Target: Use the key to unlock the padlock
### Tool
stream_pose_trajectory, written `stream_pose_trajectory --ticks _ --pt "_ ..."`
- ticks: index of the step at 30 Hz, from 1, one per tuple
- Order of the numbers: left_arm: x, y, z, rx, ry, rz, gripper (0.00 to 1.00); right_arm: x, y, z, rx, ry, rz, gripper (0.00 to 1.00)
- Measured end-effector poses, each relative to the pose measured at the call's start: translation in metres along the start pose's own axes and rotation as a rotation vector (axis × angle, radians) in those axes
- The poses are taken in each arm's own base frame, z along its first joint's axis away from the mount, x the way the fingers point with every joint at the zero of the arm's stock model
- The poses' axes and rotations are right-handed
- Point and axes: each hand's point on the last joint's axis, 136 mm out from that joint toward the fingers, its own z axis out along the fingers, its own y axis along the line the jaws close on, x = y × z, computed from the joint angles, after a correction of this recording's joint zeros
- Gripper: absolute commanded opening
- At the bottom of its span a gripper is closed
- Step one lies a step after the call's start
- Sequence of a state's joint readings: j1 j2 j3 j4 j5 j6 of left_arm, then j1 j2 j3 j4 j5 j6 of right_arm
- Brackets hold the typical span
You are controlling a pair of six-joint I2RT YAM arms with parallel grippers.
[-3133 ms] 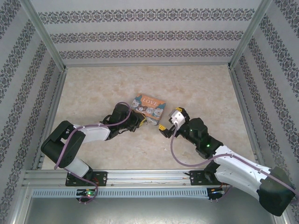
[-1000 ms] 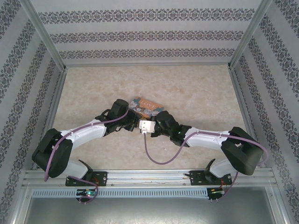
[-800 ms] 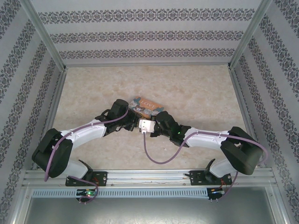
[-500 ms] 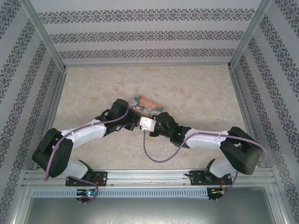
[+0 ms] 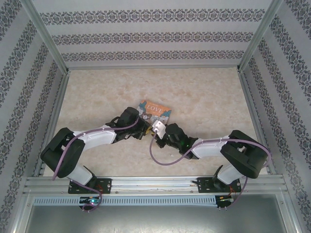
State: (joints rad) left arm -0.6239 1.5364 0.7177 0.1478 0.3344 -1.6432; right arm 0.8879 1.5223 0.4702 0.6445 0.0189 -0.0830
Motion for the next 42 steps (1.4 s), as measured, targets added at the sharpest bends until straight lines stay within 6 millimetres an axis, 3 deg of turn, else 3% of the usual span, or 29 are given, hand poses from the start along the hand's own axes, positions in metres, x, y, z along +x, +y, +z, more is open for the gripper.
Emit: stream_pose_trajectory --ticks 6,16,23,32,42 --pt "0.007 0.009 0.013 -0.026 -0.002 0.022 0.0 0.018 0.001 -0.003 0.005 -0.012 0.089 0.0" --pt "0.01 0.005 0.022 -0.021 -0.032 0.042 0.02 0.027 -0.006 -0.005 0.045 -0.067 0.181 0.0" --pt "0.011 0.009 0.02 -0.048 -0.054 0.073 0.38 0.028 -0.005 -0.005 0.045 -0.083 0.216 0.0" --pt "-0.001 0.007 -0.015 -0.092 -0.153 0.188 0.62 0.041 -0.009 -0.009 0.07 -0.062 0.257 0.0" --pt "-0.021 -0.046 -0.075 -0.058 -0.373 0.469 0.7 0.046 -0.028 -0.025 0.089 -0.081 0.438 0.0"
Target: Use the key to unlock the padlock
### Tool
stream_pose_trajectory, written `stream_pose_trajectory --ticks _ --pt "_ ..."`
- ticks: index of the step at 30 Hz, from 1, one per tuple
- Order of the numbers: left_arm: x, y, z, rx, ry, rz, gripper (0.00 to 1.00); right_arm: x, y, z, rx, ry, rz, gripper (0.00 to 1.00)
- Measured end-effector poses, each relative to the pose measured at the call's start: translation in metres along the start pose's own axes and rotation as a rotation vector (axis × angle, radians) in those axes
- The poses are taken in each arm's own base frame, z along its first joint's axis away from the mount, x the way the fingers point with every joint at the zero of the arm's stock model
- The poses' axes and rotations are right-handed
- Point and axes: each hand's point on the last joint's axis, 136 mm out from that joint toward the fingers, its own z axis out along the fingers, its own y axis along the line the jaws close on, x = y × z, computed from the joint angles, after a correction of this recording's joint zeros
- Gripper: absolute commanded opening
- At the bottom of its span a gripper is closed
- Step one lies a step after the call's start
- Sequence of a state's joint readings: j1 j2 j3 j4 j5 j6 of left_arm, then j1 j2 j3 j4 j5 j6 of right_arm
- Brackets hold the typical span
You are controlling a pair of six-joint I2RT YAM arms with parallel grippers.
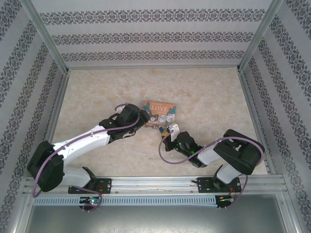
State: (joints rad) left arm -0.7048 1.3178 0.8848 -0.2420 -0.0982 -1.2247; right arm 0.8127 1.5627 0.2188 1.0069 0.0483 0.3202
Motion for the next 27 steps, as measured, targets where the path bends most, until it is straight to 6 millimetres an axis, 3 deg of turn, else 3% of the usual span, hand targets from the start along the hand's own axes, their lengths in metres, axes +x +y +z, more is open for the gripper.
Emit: stream_pose_trajectory --ticks 5,15,27 --pt "-0.03 -0.012 -0.025 0.016 -0.133 0.13 0.72 0.002 -0.013 -0.01 -0.005 0.005 0.138 0.0" --pt "-0.069 -0.018 -0.068 0.018 -0.34 0.286 0.79 0.0 -0.024 -0.018 -0.078 0.019 0.38 0.0" --pt "-0.078 -0.019 -0.069 0.025 -0.423 0.413 0.87 0.018 -0.027 -0.005 -0.087 0.083 0.466 0.0"
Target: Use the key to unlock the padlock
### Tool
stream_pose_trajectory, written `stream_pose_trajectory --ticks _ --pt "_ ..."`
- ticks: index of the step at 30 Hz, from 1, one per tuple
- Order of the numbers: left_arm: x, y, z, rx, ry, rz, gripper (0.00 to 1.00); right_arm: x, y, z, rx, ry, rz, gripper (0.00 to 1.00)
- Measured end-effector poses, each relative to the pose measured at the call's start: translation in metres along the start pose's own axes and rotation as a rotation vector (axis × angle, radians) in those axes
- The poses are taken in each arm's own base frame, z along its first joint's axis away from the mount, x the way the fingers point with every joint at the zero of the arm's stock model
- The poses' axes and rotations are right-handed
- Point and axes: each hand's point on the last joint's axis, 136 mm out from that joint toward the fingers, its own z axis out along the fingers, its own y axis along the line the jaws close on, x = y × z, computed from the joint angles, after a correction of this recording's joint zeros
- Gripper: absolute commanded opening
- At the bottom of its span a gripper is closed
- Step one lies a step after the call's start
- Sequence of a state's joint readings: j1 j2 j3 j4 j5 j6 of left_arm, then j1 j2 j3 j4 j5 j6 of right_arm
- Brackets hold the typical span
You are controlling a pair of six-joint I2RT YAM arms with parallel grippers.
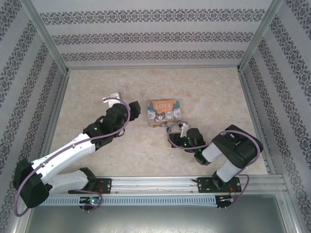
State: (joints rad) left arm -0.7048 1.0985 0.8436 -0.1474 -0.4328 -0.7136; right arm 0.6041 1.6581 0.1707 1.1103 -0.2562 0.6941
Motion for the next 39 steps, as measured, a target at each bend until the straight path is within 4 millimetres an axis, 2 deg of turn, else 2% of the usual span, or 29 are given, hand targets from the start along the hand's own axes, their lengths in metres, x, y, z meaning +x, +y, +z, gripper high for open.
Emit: stream_pose_trajectory --ticks 4,15,22,27,32,34,39 --pt "-0.007 -0.004 -0.001 0.015 -0.025 0.029 0.87 0.002 -0.003 0.005 -0.002 -0.002 0.019 0.0" --pt "-0.011 -0.018 -0.009 0.097 -0.027 0.151 0.9 -0.005 0.0 0.005 -0.017 -0.036 0.049 0.29" --pt "-0.017 -0.019 -0.014 0.112 -0.048 0.163 0.93 -0.014 -0.004 -0.012 0.032 -0.078 0.056 0.46" --pt "-0.015 -0.017 -0.014 0.106 -0.047 0.166 0.94 -0.033 0.004 -0.029 0.052 -0.132 0.019 0.63" --pt "-0.009 -0.011 -0.011 0.096 -0.035 0.164 0.99 -0.059 0.008 -0.053 0.102 -0.199 -0.025 0.85" --pt "-0.007 -0.009 -0.01 0.096 -0.027 0.158 1.0 -0.071 0.01 -0.065 0.116 -0.236 -0.037 0.98" --pt "-0.003 -0.01 -0.006 0.11 -0.006 0.136 1.0 -0.086 0.006 -0.089 0.152 -0.29 -0.024 0.99"
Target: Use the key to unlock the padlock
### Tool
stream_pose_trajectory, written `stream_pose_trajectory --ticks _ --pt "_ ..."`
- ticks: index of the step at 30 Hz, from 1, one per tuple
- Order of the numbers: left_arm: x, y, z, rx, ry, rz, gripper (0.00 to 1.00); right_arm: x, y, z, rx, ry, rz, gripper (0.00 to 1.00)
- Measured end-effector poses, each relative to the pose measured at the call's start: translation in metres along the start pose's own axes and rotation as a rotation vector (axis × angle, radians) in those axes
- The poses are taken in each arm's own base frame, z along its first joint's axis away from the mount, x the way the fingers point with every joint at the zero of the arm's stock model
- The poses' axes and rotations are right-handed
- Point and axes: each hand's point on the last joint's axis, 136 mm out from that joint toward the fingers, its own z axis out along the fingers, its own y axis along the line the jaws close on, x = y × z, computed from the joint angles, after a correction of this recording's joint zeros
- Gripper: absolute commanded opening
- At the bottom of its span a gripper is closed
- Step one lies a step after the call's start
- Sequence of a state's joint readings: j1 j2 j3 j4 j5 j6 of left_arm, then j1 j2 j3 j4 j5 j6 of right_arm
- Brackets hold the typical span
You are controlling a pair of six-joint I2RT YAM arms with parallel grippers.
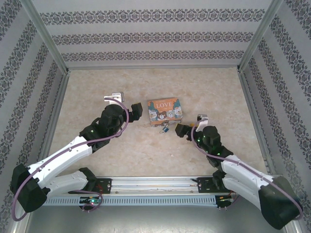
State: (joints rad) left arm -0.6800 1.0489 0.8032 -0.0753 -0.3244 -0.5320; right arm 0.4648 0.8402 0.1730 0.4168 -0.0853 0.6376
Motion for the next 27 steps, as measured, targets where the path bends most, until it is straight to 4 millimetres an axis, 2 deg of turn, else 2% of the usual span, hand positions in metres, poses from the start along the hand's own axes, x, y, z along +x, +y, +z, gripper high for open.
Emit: stream_pose_trajectory --ticks 4,13,18,27 --pt "0.013 -0.001 0.011 0.01 0.05 -0.009 1.0 -0.003 -0.012 -0.005 0.038 0.018 0.062 0.98" --pt "0.041 0.002 0.043 0.049 0.21 -0.094 1.0 0.015 -0.031 0.002 0.063 0.159 0.271 0.98" --pt "0.053 0.008 0.062 0.063 0.297 -0.167 1.0 0.024 -0.027 0.008 0.036 0.23 0.326 0.99" --pt "0.093 0.014 0.111 0.074 0.486 -0.255 0.94 0.029 -0.019 0.015 -0.011 0.274 0.355 0.99"
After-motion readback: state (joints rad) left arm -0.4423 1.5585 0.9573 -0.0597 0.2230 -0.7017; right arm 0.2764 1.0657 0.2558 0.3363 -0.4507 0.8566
